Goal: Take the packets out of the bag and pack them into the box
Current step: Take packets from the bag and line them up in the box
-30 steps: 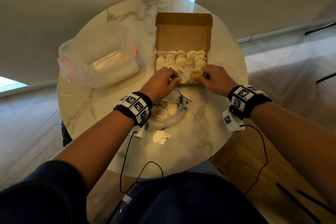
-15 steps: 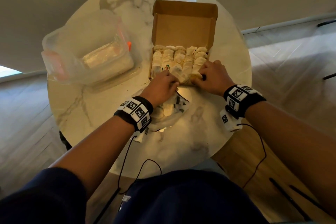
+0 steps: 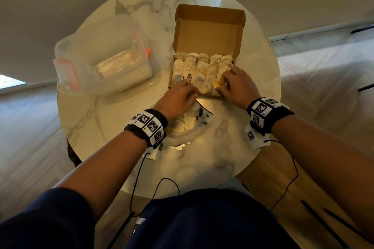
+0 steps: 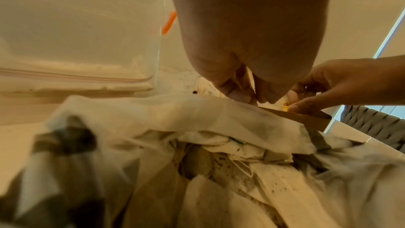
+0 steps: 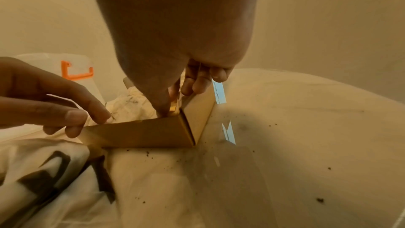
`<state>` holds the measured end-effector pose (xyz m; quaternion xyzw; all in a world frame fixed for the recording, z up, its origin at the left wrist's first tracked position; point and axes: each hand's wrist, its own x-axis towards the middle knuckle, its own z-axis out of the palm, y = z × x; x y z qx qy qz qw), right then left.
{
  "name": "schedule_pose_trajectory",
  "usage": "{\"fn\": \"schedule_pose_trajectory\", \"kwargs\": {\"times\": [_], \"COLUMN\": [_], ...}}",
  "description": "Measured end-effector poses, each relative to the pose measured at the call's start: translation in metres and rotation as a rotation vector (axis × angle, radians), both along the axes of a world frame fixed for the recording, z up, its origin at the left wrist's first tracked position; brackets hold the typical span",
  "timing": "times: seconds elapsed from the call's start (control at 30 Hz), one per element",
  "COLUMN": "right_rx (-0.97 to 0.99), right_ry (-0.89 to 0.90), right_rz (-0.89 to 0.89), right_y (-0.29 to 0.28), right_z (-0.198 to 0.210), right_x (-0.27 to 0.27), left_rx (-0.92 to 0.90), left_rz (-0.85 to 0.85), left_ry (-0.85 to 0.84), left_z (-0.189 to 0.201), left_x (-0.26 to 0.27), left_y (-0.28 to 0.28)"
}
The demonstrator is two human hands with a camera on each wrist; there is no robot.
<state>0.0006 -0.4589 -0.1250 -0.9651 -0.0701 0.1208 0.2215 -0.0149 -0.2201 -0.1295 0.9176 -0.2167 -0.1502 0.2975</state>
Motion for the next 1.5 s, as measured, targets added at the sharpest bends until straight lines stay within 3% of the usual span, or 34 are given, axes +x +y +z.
{"fn": "schedule_pose_trajectory", "kwargs": {"times": [0.3, 0.5, 0.63, 0.9, 1.27, 1.4, 1.5], "right_rx": [0.111, 0.242, 0.214, 0.073, 0.157, 0.218, 0.261], "right_ry": [-0.108, 0.078, 0.151, 0.277, 0.227, 0.159, 0.147], "right_rz": [0.033, 0.199, 0.309, 0.319, 0.299, 0.293, 0.225], "right_y": [0.026, 0.068, 0.086, 0.089, 0.096, 0.101, 0.100], "right_z": [0.014, 0.022, 0.018, 0.011, 0.006, 0.007, 0.009], "right_x": [-0.021, -0.047, -0.065, -0.078, -0.075, -0.073, -0.071], "left_rx": [0.006, 0.178, 0.224, 0.269, 0.001, 0.045, 0.149], "left_rz": [0.051, -0.109, -0.205, -0.126, -0.012, -0.007, -0.098], "left_ry": [0.021, -0.041, -0.126, -0.120, 0.123, 0.119, 0.062], "left_z": [0.025, 0.011, 0.004, -0.009, 0.010, 0.007, -0.003], "left_x": [-0.031, -0.069, -0.079, -0.076, -0.074, -0.073, -0.071], "left_y": [0.045, 0.072, 0.073, 0.072, 0.079, 0.079, 0.081]}}
